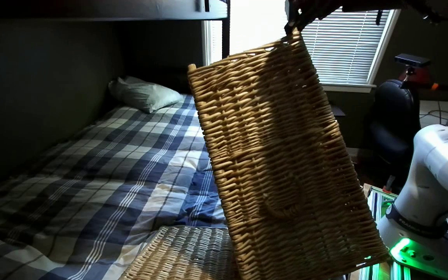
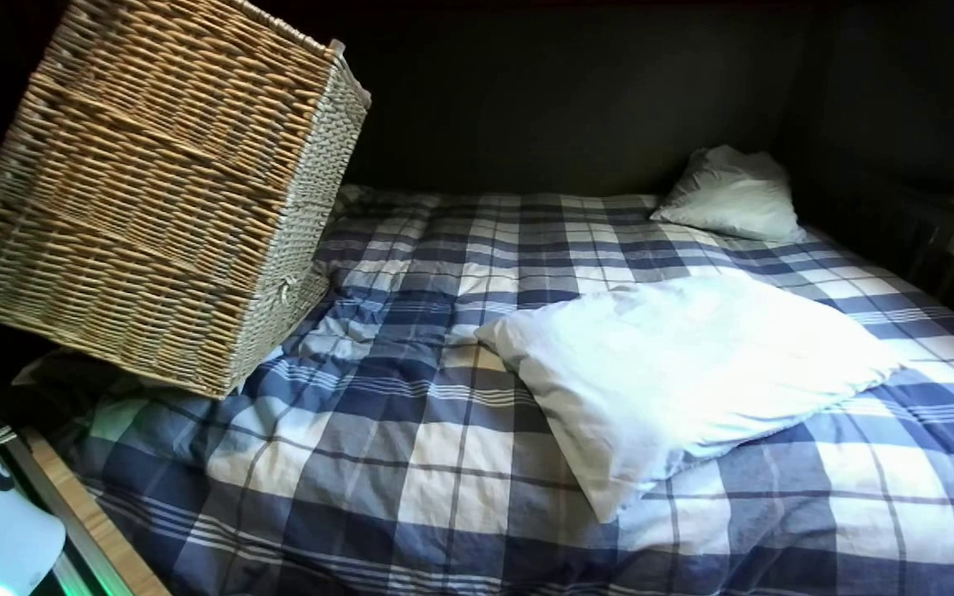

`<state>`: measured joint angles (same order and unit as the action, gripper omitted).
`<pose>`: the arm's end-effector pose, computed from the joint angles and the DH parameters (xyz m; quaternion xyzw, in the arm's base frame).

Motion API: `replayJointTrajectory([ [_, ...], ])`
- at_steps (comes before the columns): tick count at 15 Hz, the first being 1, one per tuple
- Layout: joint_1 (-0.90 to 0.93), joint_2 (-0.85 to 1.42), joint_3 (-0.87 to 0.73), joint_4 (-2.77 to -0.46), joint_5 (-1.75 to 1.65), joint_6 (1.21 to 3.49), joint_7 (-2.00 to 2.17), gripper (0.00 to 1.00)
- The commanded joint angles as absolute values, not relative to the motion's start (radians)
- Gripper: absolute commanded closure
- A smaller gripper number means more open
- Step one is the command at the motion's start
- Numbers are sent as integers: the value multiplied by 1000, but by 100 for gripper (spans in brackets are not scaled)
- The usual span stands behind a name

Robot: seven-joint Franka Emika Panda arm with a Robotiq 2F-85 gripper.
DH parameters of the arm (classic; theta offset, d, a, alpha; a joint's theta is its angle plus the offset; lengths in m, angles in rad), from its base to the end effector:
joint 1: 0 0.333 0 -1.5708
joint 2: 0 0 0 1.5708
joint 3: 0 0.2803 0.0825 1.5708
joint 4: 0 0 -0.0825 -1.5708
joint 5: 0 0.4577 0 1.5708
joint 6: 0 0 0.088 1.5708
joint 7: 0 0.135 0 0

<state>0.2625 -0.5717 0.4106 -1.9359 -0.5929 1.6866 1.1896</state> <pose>0.3910 0.2869 0.6966 0.8740 -0.2515 0.3922 0.1379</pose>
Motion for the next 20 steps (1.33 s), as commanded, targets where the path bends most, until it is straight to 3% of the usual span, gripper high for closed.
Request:
replayJointTrajectory([
  [1,265,-575,376,-1837,-464,1745,1070,95],
  [20,259,-464,288,-1580,203,1436,434,95],
])
